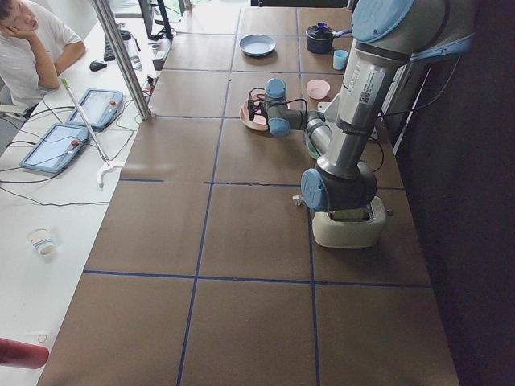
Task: Stack three plates with pink and blue
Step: 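Lower the pink plate onto the cream plate, release, withdraw left arm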
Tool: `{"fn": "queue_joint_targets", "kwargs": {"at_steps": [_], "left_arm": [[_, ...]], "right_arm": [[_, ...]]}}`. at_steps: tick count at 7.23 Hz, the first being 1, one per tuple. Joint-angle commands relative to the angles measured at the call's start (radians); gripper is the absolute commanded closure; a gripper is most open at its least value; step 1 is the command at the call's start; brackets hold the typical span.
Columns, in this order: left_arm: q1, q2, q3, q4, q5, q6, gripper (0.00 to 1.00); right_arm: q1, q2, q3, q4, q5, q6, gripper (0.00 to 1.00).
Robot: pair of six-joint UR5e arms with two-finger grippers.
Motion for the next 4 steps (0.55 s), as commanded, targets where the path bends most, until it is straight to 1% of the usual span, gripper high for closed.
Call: {"fn": "queue_joint_targets", "kwargs": {"at_steps": [1,2,3,4], "left_arm": [[-0.035,0.004,-0.011,0.064,-0.017,0.105,0.0],[-0.124,0.005,-0.027,0.173,-0.12,0.252,0.0],[-0.26,0.034,-0.027,0.204,-0.257,0.419,0.0],[-0.396,0.116,-0.013,0.209,-0.354,0.625,0.0]], "right_arm": [[0.0,0.009,0.0,-0.001,0.0,0.0,0.0],[-0.002,0.01,0.002,-0.001,0.001,0.0,0.0],[-0.006,0.01,0.003,0.0,0.032,0.0,0.0],[-0.015,0.01,0.005,0.002,0.081,0.029,0.0]]}}
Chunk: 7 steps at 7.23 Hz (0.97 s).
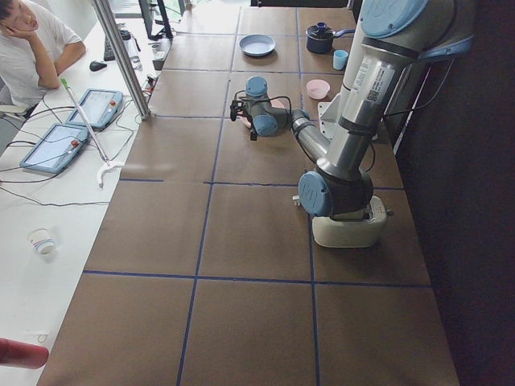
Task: Stack three plates with pink and blue
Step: 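Lower the pink plate onto the cream plate, release, withdraw left arm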
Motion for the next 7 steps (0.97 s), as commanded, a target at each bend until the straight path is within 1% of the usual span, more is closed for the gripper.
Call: {"fn": "queue_joint_targets", "kwargs": {"at_steps": [1,2,3,4,5,6,7], "left_arm": [[-0.286,0.149,0.02,0.063,-0.195,0.467,0.0],[-0.42,0.188,0.007,0.194,-0.234,0.694,0.0],[-0.559,0.205,-0.015,0.37,-0.254,0.921,0.0],[-0.659,0.245,-0.015,0.492,-0.254,1.149,0.0],[-0.751,0.259,0.014,0.584,-0.253,1.316,0.0],[-0.795,0.305,0.023,0.605,-0.256,1.351,0.0],[-0.81,0.355,0.022,0.599,-0.256,1.355,0.0]], "right_arm": [[-0.027,0.001,0.023,0.012,0.052,0.105,0.0],[-0.051,-0.008,0.037,0.063,0.052,0.197,0.0],[-0.082,-0.034,0.036,0.139,0.05,0.267,0.0],[-0.119,-0.077,0.034,0.228,0.028,0.319,0.0],[-0.155,-0.12,0.033,0.329,0.024,0.426,0.0],[-0.203,-0.146,-0.008,0.473,0.014,0.538,0.0],[-0.246,-0.137,-0.085,0.623,0.006,0.682,0.01]]}}
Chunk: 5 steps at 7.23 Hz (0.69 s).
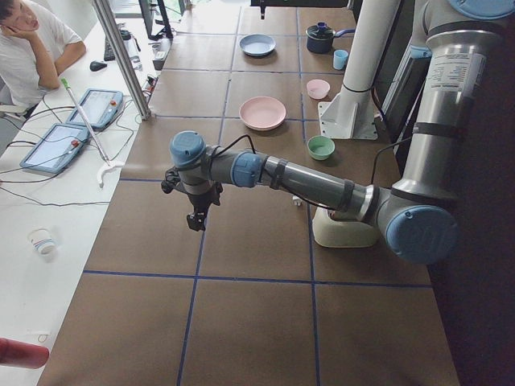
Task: Stack three plates with pink and blue
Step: 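Reach the right gripper to the light blue plate rim and grasp it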
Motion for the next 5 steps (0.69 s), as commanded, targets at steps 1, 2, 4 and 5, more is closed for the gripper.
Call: {"fn": "queue_joint_targets", "kwargs": {"at_steps": [1,2,4,5], "left_arm": [[-0.067,0.1,-0.004,0.02,-0.003,0.046,0.0],[-0.079,0.132,-0.021,0.011,-0.003,0.046,0.0],[-0.081,0.16,-0.023,0.003,-0.004,0.047,0.0],[-0.087,0.177,-0.023,0.003,-0.004,0.046,0.0]], "right_arm": [[-0.099,0.026,-0.161,0.319,-0.072,0.298,0.02],[-0.122,0.072,-0.264,0.402,-0.087,0.313,0.03],[-0.138,0.103,-0.311,0.403,-0.087,0.313,0.08],[-0.146,0.103,-0.312,0.401,-0.087,0.313,0.18]]}}
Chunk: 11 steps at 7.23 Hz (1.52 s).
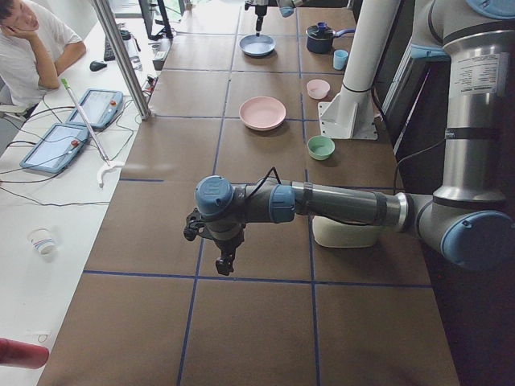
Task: Stack three plates with pink and blue
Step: 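Reach the right gripper to the light blue plate rim and grasp it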
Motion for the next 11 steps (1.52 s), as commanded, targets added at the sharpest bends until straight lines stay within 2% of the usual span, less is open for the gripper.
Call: {"fn": "queue_joint_targets", "kwargs": {"at_steps": [1,2,3,4,6,7,8,10,11], "left_arm": [[-0.032,0.023,-0.002,-0.001,0.001,0.001,0.0],[-0.035,0.043,-0.012,-0.02,0.001,-0.001,0.0],[-0.035,0.044,-0.012,-0.027,0.001,-0.001,0.0],[-0.035,0.044,-0.006,-0.028,0.001,-0.001,0.0],[-0.035,0.044,-0.002,-0.028,-0.001,-0.002,0.0],[-0.035,0.046,-0.004,-0.028,-0.001,-0.002,0.0],[-0.035,0.046,-0.001,-0.028,-0.001,-0.002,0.0],[-0.034,0.044,0.011,-0.028,-0.014,-0.015,0.0],[-0.035,0.046,0.008,-0.026,-0.014,-0.057,0.0]], "right_arm": [[-0.019,0.008,-0.019,0.005,0.002,0.003,0.5],[-0.021,0.007,-0.019,0.008,0.003,0.003,0.85],[-0.021,0.007,-0.019,0.008,0.003,0.001,0.99],[-0.021,0.019,-0.014,0.008,0.014,0.004,1.0],[-0.012,0.05,-0.005,0.006,0.159,0.011,1.0],[0.005,0.065,0.006,0.008,0.178,0.05,1.0],[0.005,0.08,0.05,0.008,0.197,0.123,1.0],[-0.016,0.201,0.172,0.0,0.229,0.402,1.0],[-0.08,0.247,0.22,-0.001,0.215,0.542,1.0]]}}
